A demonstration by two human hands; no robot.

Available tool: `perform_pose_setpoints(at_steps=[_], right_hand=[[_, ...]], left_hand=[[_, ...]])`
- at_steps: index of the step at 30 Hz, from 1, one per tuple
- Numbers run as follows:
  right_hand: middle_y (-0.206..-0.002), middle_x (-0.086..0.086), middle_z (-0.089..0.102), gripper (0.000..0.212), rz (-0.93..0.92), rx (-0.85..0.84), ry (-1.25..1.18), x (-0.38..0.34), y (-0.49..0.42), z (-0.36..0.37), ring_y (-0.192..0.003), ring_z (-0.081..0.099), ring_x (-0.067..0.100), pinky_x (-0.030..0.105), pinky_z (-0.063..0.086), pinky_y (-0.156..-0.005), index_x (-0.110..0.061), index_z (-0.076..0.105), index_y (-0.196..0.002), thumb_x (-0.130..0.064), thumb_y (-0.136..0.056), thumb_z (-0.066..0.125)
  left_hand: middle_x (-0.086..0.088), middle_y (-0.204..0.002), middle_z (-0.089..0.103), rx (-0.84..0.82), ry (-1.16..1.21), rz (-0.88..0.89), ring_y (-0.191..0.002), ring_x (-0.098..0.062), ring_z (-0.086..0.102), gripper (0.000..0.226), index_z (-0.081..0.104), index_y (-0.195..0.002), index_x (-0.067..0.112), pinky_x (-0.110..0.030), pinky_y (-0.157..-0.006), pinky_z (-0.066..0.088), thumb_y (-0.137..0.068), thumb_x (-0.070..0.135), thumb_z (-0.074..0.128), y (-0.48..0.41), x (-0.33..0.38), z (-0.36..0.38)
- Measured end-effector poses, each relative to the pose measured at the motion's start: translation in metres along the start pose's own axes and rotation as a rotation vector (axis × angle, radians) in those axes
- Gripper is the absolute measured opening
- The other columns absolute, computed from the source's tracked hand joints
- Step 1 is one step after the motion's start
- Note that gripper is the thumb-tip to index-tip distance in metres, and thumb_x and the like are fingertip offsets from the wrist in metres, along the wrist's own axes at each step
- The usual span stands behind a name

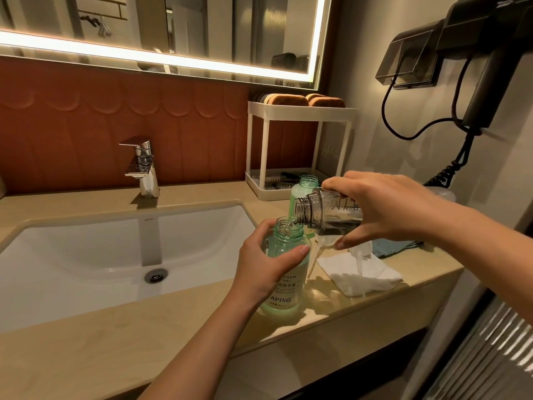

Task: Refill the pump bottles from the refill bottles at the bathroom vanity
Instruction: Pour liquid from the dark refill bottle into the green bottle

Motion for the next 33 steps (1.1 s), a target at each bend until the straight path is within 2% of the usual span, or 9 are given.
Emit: perform_pose_setpoints(at_steps=[8, 24, 33], right_hand=[[-0.129, -0.006, 0.051, 0.097, -0.003, 0.015, 0.023, -0.0003, 0.0017, -0.0035, -0.114, 0.051, 0.014, 0.026, 0.049, -0.082, -0.028, 0.026, -0.144, -0.063, -0.063, 0.068], [-0.128, -0.006, 0.051, 0.097, 0.003, 0.003, 0.089, 0.0001, 0.0004, -0.005, -0.113, 0.051, 0.015, 0.023, 0.045, -0.079, -0.029, 0.024, -0.143, -0.064, -0.064, 0.067], [-0.127, -0.006, 0.051, 0.095, -0.005, -0.002, 0.096, -0.0018, -0.0005, -0.0073, -0.112, 0.052, 0.015, 0.025, 0.048, -0.08, -0.029, 0.027, -0.142, -0.063, -0.064, 0.068]], left_hand=[[0.004, -0.106, 0.068, 0.012, -0.021, -0.013, -0.099, -0.015, 0.064, 0.068, 0.06, -0.111, 0.023, -0.045, -0.09, 0.051, -0.054, 0.058, 0.073, -0.0003, -0.0019, 0.0], [0.006, -0.103, 0.069, 0.009, 0.002, -0.02, -0.095, -0.012, 0.065, 0.058, 0.06, -0.104, 0.03, -0.042, -0.087, 0.053, -0.053, 0.056, 0.073, 0.0002, -0.0011, 0.0002], [0.006, -0.101, 0.069, 0.0, 0.0, -0.014, -0.093, -0.01, 0.065, 0.061, 0.061, -0.106, 0.027, -0.039, -0.085, 0.054, -0.054, 0.057, 0.072, 0.0008, -0.0003, 0.0005]])
Point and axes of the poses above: each hand's wrist, its own y-axis away from the middle knuckle, its own z-axis out of the palm, x = y × z, the point moved 6 cm from there along -y, towards the middle knuckle
